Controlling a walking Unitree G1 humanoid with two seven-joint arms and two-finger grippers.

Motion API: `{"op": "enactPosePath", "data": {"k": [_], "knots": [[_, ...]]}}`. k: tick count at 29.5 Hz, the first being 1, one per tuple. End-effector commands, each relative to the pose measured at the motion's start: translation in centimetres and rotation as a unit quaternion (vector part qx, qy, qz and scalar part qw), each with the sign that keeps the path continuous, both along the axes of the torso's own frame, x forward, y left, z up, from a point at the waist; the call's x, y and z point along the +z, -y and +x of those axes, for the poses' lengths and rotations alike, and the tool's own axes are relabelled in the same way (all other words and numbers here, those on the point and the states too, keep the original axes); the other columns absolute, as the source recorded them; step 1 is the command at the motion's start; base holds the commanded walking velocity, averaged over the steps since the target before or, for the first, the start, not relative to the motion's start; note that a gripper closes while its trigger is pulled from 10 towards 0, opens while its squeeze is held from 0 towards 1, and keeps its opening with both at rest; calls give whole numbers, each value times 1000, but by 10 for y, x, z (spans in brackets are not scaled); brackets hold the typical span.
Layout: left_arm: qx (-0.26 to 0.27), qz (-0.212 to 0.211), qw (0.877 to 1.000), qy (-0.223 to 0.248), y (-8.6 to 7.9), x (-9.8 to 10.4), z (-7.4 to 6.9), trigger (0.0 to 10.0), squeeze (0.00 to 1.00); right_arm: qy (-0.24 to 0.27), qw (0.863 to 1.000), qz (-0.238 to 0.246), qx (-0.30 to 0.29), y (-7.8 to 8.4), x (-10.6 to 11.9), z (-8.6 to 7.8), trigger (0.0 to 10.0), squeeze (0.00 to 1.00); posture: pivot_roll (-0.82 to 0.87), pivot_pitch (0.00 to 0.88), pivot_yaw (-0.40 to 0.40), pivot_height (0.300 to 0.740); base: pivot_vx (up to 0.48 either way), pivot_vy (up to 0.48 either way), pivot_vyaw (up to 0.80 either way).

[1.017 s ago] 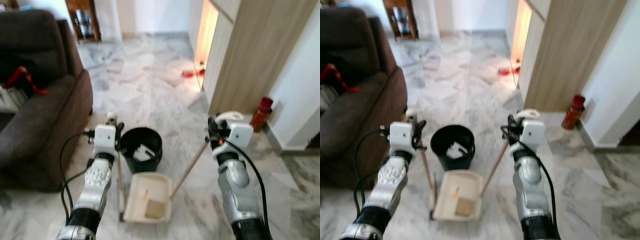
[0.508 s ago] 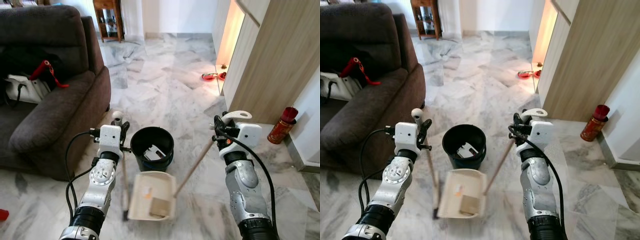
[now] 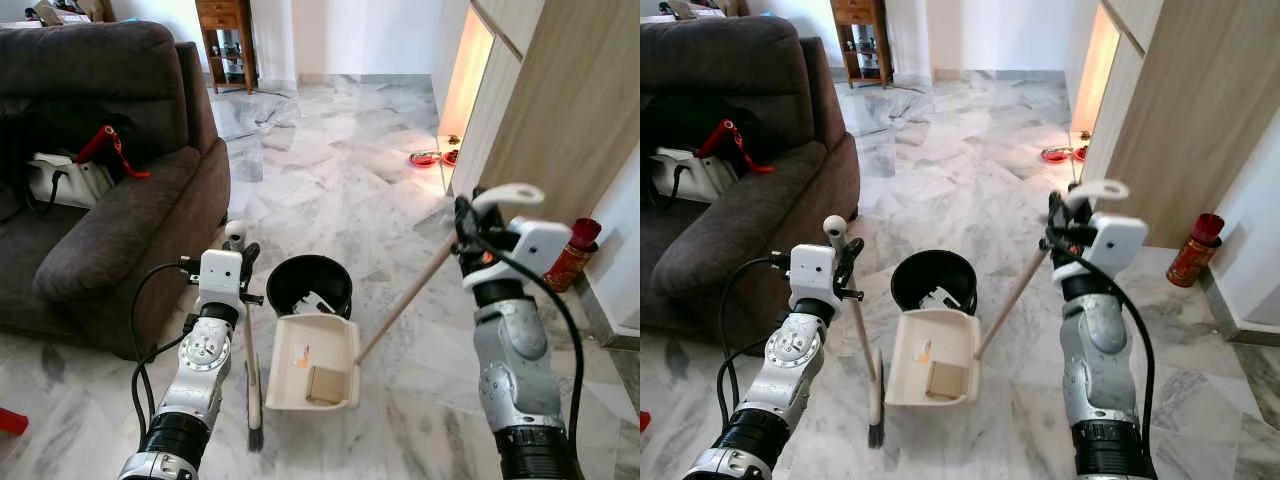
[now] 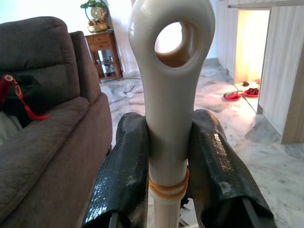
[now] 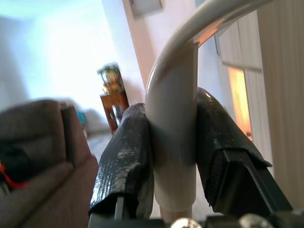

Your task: Sweep floor

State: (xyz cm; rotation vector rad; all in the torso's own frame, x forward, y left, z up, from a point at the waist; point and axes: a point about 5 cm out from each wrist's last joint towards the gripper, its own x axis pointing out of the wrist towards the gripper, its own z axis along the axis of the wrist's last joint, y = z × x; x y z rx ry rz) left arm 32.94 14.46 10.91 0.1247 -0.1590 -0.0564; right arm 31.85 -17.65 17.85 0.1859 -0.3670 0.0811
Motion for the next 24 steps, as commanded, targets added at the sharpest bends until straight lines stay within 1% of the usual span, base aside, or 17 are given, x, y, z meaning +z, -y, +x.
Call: {"op": "enactPosePath", "data": {"k": [1,5,10,20,23,24], "knots": [[-3,2,1000,31,-1,13,3,10000,0,62,998,28,14,-7,31,0,10000,0,-76,0,48,740,0,0,0],[-5,5,999,33,-1,14,3,10000,0,80,996,49,12,-4,42,-1,10000,0,-74,0,45,740,0,0,0],[-3,5,1000,29,-1,13,4,10000,0,87,995,54,-1,-1,50,1,10000,0,-75,0,44,740,0,0,0],[-3,8,1000,27,0,12,3,10000,0,88,995,54,5,-8,53,4,10000,0,-68,0,40,740,0,0,0],[-2,8,1000,28,-1,11,3,10000,0,90,995,51,5,-9,55,4,10000,0,-68,0,38,740,244,0,0],[-1,8,1000,29,-1,11,3,10000,0,94,994,51,-8,-6,56,4,10000,0,-68,0,38,740,244,0,0]]}}
